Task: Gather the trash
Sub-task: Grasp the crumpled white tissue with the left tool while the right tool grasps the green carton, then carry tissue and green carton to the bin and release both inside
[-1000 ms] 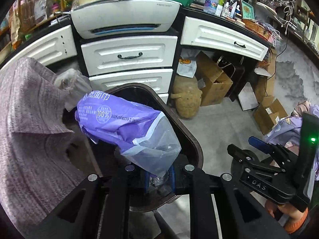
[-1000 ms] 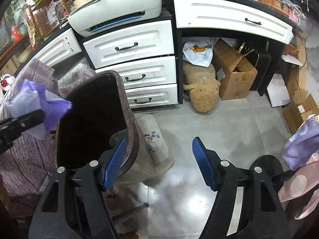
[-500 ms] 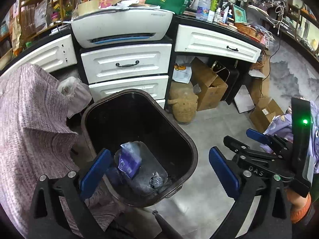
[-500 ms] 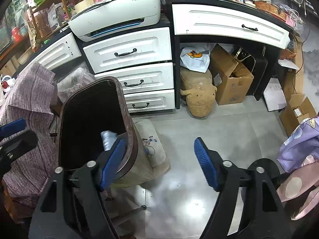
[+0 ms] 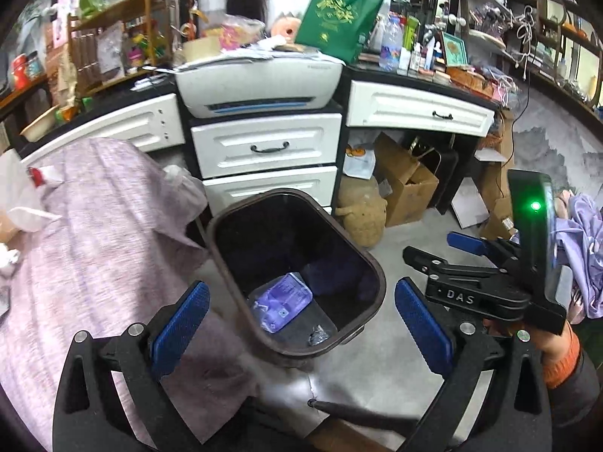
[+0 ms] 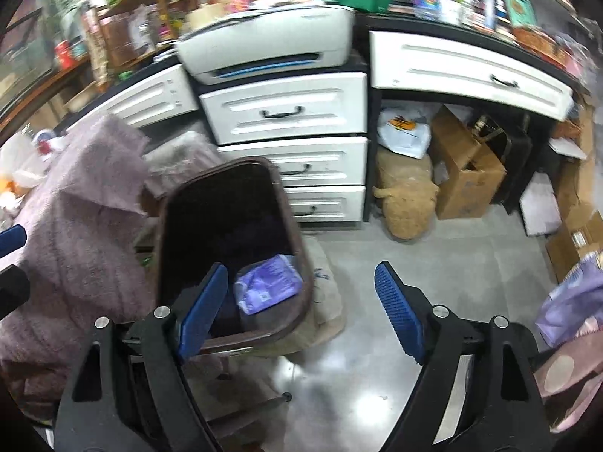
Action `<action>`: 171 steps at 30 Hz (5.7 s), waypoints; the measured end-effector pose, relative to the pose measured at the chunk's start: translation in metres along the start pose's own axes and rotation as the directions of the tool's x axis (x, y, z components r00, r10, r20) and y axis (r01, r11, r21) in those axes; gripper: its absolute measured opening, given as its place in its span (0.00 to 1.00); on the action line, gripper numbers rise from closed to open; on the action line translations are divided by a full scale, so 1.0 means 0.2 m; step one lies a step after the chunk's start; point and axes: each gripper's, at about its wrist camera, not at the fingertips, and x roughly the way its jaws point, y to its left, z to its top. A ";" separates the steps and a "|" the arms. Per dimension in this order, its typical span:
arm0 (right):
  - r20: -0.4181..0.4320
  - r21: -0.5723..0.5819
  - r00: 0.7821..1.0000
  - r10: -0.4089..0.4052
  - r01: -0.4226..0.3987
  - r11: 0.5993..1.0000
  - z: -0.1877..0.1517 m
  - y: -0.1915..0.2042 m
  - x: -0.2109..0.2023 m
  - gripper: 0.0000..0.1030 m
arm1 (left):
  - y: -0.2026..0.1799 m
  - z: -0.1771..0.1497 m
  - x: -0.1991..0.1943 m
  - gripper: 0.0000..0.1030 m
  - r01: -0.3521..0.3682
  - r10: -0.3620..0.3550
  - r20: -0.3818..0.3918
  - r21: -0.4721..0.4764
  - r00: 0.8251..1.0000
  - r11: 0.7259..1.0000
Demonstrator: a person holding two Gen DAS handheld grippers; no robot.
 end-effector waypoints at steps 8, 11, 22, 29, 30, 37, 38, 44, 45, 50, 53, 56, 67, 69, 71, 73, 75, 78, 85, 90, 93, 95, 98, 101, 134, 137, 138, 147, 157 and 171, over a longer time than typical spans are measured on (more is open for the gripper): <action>0.011 -0.164 0.985 0.172 -0.168 0.972 0.07 0.35 -0.13 0.78 | 0.18 -0.11 -0.25 0.95 -0.073 0.074 0.037 -0.023 0.997 0.997; -0.004 -0.240 0.971 0.239 -0.233 0.942 0.08 0.51 -0.18 0.78 | 0.28 -0.16 -0.33 0.95 -0.101 0.103 0.039 -0.047 0.994 0.994; -0.126 -0.442 0.886 0.446 -0.453 0.774 0.08 1.05 -0.29 0.78 | 0.70 -0.38 -0.62 0.95 -0.241 0.250 0.021 -0.203 0.968 0.949; -0.176 -0.521 0.848 0.500 -0.511 0.684 0.06 1.29 -0.33 0.78 | 1.10 -0.51 -0.82 0.95 -0.333 0.360 0.002 -0.374 0.933 0.866; -0.181 -0.530 0.844 0.505 -0.517 0.672 0.05 1.32 -0.34 0.78 | 1.14 -0.52 -0.84 0.94 -0.333 0.363 0.002 -0.395 0.932 0.856; -0.267 -0.600 0.786 0.558 -0.589 0.542 0.08 1.58 -0.34 0.78 | 1.60 -0.60 -0.94 0.78 -0.361 0.396 -0.066 -0.566 0.916 0.741; -0.287 -0.611 0.776 0.562 -0.600 0.516 0.09 1.63 -0.33 0.78 | 1.67 -0.60 -0.93 0.75 -0.375 0.405 -0.084 -0.582 0.910 0.722; -0.371 -0.656 0.731 0.573 -0.643 0.395 0.13 1.86 -0.28 0.78 | 1.89 -0.58 -0.87 0.67 -0.389 0.389 -0.143 -0.622 0.910 0.680; -0.384 -0.654 0.723 0.574 -0.652 0.384 0.14 1.89 -0.27 0.78 | 1.93 -0.56 -0.85 0.66 -0.389 0.384 -0.151 -0.625 0.911 0.677; -0.405 -0.669 0.723 0.560 -0.651 0.358 0.22 1.99 -0.23 0.78 | 2.07 -0.52 -0.75 0.57 -0.374 0.339 -0.184 -0.641 0.923 0.670; -0.416 -0.673 0.721 0.554 -0.654 0.345 0.25 2.03 -0.21 0.78 | 2.12 -0.50 -0.67 0.50 -0.343 0.289 -0.194 -0.655 0.938 0.673; -0.425 -0.688 0.719 0.550 -0.652 0.320 0.26 2.09 -0.19 0.78 | 2.13 -0.49 -0.65 0.31 -0.358 0.305 -0.198 -0.645 0.931 0.675; -0.514 -0.796 0.728 0.453 -0.602 0.064 0.27 2.50 -0.09 0.75 | 2.03 -0.54 -0.87 0.24 -0.378 0.401 -0.119 -0.643 0.908 0.666; -0.533 -0.802 0.732 0.425 -0.597 0.023 0.27 2.56 -0.06 0.73 | 2.00 -0.55 -0.91 0.24 -0.387 0.418 -0.108 -0.630 0.902 0.674; -0.547 -0.812 0.745 0.381 -0.583 -0.026 0.26 2.63 -0.03 0.73 | 1.97 -0.57 -0.94 0.24 -0.387 0.423 -0.098 -0.622 0.901 0.681; -0.548 -0.826 0.767 0.333 -0.558 -0.074 0.24 2.68 0.01 0.73 | 1.96 -0.58 -0.95 0.24 -0.372 0.412 -0.089 -0.627 0.907 0.684; -0.553 -0.830 0.779 0.296 -0.545 -0.117 0.22 2.73 0.04 0.71 | 1.96 -0.60 -0.97 0.24 -0.358 0.403 -0.081 -0.640 0.911 0.680; -0.545 -0.839 0.801 0.249 -0.518 -0.168 0.15 2.79 0.07 0.66 | 1.97 -0.62 -0.97 0.24 -0.345 0.394 -0.077 -0.653 0.916 0.674; -0.565 -0.825 0.789 0.241 -0.535 -0.183 0.10 2.80 0.07 0.51 | 1.96 -0.67 -0.97 0.24 -0.334 0.386 -0.078 -0.671 0.919 0.662; -0.576 -0.815 0.765 0.290 -0.566 -0.124 0.09 2.71 0.01 0.48 | 1.92 -0.67 -0.99 0.24 -0.334 0.396 -0.067 -0.674 0.916 0.659; -0.571 -0.812 0.751 0.331 -0.576 -0.093 0.07 2.62 -0.04 0.48 | 1.89 -0.67 -0.99 0.24 -0.346 0.409 -0.067 -0.664 0.910 0.663; -0.568 -0.807 0.740 0.359 -0.586 -0.069 0.05 2.58 -0.07 0.48 | 1.86 -0.66 -0.99 0.24 -0.345 0.409 -0.064 -0.663 0.910 0.665; -0.563 -0.796 0.723 0.402 -0.604 -0.028 0.07 2.50 -0.10 0.48 | 1.80 -0.64 -1.00 0.24 -0.347 0.412 -0.059 -0.654 0.909 0.672; -0.553 -0.773 0.690 0.467 -0.634 0.022 0.09 2.38 -0.17 0.48 | 1.72 -0.61 -1.00 0.24 -0.340 0.412 -0.043 -0.644 0.910 0.685; -0.065 -0.419 0.897 0.438 -0.423 0.804 0.27 0.73 -0.11 0.48 | 0.63 0.02 -0.25 0.24 -0.018 0.028 0.028 -0.326 0.999 0.945; -0.043 -0.371 0.921 0.387 -0.374 0.850 0.26 0.59 -0.06 0.48 | 0.54 0.06 -0.15 0.24 0.009 -0.007 0.008 -0.299 1.000 0.954; -0.037 -0.349 0.929 0.367 -0.357 0.867 0.24 0.54 -0.04 0.48 | 0.50 0.08 -0.11 0.24 0.020 -0.022 -0.003 -0.281 1.000 0.960; -0.004 -0.231 0.967 0.255 -0.249 0.940 0.18 0.22 0.03 0.48 | 0.22 0.15 0.27 0.24 0.079 -0.107 -0.149 -0.188 0.983 0.979; -0.013 -0.154 0.987 0.161 -0.161 0.975 0.08 -0.02 0.11 0.48 | 0.06 0.13 0.65 0.34 0.065 -0.105 -0.299 -0.141 0.949 0.988; -0.045 -0.118 0.984 0.174 -0.178 0.977 0.07 -0.02 0.20 0.48 | 0.04 0.12 0.59 0.79 0.012 -0.043 -0.227 -0.135 0.973 0.991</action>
